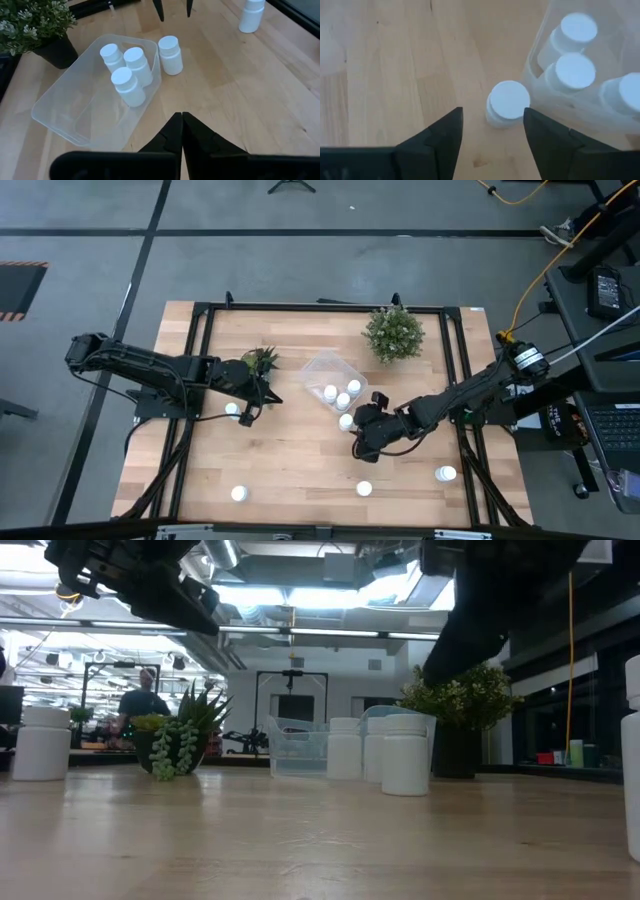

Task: Pick and place pill bottles into a basket
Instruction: Put the pill bottle into the transparent bin

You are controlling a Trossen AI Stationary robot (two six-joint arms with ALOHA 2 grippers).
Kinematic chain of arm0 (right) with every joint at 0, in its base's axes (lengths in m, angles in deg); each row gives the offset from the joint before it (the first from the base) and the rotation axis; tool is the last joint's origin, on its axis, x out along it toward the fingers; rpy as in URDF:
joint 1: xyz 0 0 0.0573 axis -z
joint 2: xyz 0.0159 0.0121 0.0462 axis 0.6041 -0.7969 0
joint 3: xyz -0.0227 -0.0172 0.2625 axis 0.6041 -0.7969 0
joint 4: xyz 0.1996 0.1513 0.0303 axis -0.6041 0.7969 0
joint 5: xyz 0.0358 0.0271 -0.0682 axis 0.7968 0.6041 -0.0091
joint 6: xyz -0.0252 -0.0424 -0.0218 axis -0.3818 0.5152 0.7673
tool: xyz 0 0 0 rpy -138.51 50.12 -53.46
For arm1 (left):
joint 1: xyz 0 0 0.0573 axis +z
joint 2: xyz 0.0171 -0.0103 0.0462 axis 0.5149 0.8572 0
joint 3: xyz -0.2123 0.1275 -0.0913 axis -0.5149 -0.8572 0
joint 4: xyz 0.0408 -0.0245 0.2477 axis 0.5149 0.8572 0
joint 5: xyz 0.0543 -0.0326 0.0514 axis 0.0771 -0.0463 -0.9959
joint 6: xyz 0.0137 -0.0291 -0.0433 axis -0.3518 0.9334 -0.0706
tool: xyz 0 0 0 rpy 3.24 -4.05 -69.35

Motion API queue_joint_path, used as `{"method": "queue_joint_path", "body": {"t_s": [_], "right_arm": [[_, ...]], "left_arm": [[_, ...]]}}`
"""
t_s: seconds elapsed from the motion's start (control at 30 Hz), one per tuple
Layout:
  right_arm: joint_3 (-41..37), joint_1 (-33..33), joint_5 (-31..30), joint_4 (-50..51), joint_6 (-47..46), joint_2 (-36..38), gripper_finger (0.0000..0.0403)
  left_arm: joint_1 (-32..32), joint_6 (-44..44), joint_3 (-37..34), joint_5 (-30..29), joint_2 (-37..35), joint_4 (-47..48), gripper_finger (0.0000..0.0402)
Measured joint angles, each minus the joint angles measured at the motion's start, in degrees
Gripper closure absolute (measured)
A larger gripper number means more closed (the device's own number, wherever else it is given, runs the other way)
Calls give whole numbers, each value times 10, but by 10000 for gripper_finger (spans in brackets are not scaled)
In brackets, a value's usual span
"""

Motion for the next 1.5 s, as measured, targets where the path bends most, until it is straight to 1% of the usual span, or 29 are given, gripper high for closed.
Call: {"method": "queue_joint_path", "body": {"t_s": [0.23,0.33,0.53,0.87,1.0,1.1,1.2,1.3,1.5], "right_arm": [[-59,-1,0,-79,-38,0,193],[-74,0,-10,-102,-36,0,193],[-75,8,-15,-105,-22,0,193],[-75,29,-15,-98,-22,-1,193],[-75,31,-15,-101,-22,-13,193],[-75,31,-13,-108,-17,-33,193],[-75,31,-12,-140,2,-44,193],[-75,31,-12,-158,22,-48,193],[-75,40,-17,-166,21,-48,193]], "left_arm": [[0,-1,0,0,0,0,394],[0,-1,0,0,0,0,394],[0,-1,0,0,0,0,400],[0,-1,0,0,0,0,395],[0,-1,0,0,0,1,400],[0,-1,0,0,0,3,399],[0,-1,0,0,0,4,395],[0,-1,0,0,0,4,394],[0,-1,0,0,0,4,400]]}}
